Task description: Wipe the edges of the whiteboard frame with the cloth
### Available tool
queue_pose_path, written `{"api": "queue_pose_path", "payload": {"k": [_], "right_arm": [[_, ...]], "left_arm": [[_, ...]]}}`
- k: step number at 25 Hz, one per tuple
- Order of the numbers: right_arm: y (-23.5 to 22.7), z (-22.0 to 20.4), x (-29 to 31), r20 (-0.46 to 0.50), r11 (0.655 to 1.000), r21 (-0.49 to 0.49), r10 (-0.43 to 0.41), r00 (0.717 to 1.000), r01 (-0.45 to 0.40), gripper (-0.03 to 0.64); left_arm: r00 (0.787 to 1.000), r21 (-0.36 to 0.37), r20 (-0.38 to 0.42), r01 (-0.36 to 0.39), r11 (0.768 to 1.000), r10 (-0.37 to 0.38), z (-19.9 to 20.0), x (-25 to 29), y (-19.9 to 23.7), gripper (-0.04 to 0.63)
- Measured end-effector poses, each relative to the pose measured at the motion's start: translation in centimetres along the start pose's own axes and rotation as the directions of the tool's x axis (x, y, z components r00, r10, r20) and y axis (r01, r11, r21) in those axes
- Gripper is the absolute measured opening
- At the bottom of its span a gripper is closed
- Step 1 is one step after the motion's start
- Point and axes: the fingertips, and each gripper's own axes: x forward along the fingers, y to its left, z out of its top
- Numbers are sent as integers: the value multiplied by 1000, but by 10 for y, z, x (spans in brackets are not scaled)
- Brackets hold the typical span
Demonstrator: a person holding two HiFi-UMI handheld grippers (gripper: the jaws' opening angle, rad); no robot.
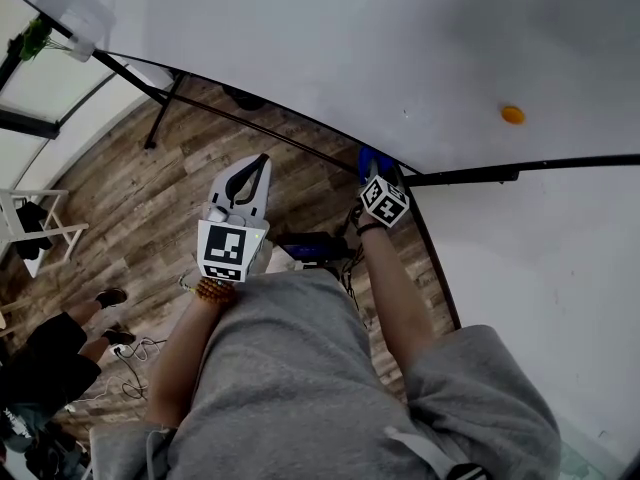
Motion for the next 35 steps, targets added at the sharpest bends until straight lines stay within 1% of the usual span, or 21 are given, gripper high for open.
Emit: {"api": "queue_pose_path", "payload": {"k": [7, 11, 17, 21, 27, 29, 32, 35], "right_arm": [[4, 0, 0, -4, 1000, 0, -23, 1000, 23, 160], [10, -1, 1, -10, 1000, -18, -23, 1000, 23, 160], [17, -1, 1, -7, 998, -37, -52, 999, 52, 160], [26, -3, 4, -9, 996, -72, -50, 999, 49, 159], [33, -6, 6, 9, 996, -36, -85, 996, 85, 160], [36, -5, 7, 18, 996, -48, -79, 997, 80, 160], [40, -6, 9, 18, 996, -77, -52, 998, 54, 160], [43, -8, 9, 20, 994, -104, -21, 1000, 23, 160]], "left_arm": [[999, -12, 7, 32, 999, -32, -2, 5, 10, 11], [999, -16, 5, 49, 999, -49, -2, 6, 17, 11], [996, -22, -4, 86, 996, -86, -5, 4, 34, 11], [993, -26, -6, 121, 992, -121, -8, 5, 46, 11], [978, 1, -2, 207, 978, -207, -4, 12, 60, 11], [974, 7, -5, 226, 974, -226, -4, 18, 60, 11], [969, 11, -32, 247, 969, -246, -9, 33, 56, 11], [968, 31, -36, 249, 968, -248, -4, 45, 52, 11]]}}
